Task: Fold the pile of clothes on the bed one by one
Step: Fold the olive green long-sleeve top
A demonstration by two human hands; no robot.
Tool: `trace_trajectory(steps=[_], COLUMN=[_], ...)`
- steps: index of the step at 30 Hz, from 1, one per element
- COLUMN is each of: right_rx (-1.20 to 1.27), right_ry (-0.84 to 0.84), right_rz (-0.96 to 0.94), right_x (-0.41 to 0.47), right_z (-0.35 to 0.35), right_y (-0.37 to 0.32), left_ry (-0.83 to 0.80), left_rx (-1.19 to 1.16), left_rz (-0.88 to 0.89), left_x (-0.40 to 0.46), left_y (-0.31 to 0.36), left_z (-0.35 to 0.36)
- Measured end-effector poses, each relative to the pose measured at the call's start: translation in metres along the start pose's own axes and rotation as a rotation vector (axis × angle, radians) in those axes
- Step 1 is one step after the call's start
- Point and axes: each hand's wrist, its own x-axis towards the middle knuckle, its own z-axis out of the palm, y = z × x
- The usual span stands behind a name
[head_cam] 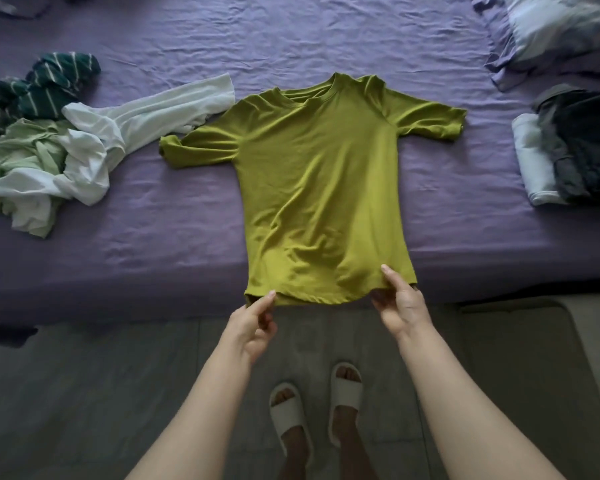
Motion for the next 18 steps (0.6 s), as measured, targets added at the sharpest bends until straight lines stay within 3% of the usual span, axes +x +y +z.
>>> trace_trajectory(steps=[6, 11, 18], right_rx=[0.064, 0.247, 0.126], right_ry=[0.084, 0.186, 0.329], right_rz=[-0.09, -0.067, -0.052], right_x=[0.002, 0.0, 0.005], right_z=[0.007, 0.011, 0.0], right_y=[0.002, -0.004, -0.001], left_ry=[-0.098, -0.063, 0.166], left_rx=[-0.264, -0.431, -0.279], left_rz=[0.108, 0.125, 0.105], left_x=[-0.003, -0.004, 0.009], left_y=[0.001, 0.001, -0.017], left_z=[0.004, 0.012, 0.018])
